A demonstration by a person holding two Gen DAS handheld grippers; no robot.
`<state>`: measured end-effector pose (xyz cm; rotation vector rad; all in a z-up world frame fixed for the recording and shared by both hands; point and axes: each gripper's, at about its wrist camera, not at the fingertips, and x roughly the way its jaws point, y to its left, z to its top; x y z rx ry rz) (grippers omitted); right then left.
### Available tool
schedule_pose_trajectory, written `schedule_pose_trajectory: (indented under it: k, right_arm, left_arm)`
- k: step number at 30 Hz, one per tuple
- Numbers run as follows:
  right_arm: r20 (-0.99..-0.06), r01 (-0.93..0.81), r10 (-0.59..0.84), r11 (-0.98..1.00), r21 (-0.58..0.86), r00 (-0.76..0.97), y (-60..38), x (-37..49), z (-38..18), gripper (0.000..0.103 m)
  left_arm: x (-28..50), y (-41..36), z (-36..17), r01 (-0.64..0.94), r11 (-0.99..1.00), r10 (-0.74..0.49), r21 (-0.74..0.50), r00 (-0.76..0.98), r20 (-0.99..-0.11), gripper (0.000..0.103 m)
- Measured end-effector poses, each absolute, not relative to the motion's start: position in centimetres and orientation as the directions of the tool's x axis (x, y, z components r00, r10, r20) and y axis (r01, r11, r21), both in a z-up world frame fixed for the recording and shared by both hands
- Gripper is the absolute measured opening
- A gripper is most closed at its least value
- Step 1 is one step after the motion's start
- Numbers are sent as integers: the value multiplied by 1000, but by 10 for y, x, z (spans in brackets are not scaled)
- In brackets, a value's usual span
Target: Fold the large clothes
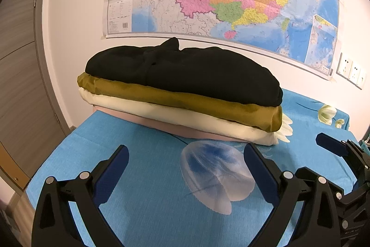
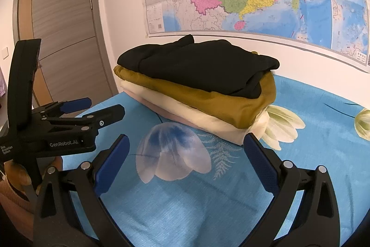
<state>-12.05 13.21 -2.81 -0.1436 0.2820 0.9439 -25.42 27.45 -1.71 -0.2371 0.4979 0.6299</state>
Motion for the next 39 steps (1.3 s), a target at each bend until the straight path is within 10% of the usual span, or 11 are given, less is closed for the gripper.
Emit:
schedule_pose_trajectory:
  k: [39]
  right_arm:
    - [-302,-812,778,584,26,550,135,-123,-32,97]
  left_arm:
    - [-254,271,-19,-608,792,500,-51,696,-515,96]
